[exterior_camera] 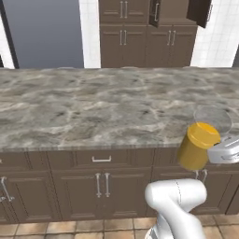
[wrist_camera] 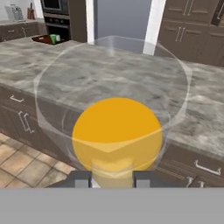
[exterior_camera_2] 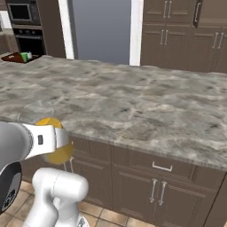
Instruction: There is a tray on the dining counter. Grab the cup, mug, and pitcher and place them on the tray. The pitcher may be placed next to the tray if it cannot fit the tray.
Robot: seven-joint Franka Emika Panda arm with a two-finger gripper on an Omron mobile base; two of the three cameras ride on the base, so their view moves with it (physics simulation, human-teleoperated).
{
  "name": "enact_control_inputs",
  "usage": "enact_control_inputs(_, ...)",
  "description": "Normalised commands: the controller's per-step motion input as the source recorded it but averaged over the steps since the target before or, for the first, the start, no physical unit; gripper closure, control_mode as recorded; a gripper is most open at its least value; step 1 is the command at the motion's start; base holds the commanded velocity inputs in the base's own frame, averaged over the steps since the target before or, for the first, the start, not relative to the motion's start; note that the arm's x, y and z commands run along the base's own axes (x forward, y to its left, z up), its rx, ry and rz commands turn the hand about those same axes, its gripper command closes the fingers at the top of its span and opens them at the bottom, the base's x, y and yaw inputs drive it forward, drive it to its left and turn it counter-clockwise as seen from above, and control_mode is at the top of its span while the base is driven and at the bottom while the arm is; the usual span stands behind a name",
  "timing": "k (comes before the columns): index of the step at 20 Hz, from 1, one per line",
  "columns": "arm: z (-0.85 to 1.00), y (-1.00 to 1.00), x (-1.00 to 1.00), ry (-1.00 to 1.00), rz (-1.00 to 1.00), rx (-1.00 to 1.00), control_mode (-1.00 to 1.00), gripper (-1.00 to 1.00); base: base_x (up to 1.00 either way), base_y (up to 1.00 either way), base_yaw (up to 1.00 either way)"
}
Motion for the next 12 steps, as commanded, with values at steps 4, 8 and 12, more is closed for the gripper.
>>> enact_control_inputs(4,0.00,0.00,0.00,0.00,0.00,0.00,1.00,1.00,0.65,1.00,0.00)
enact_control_inputs(8,0.00,0.00,0.00,0.00,0.00,0.00,1.00,1.00,1.00,0.63,0.00)
enact_control_inputs(12,0.00,0.00,0.00,0.00,0.00,0.00,1.00,1.00,1.00,0.10,0.00)
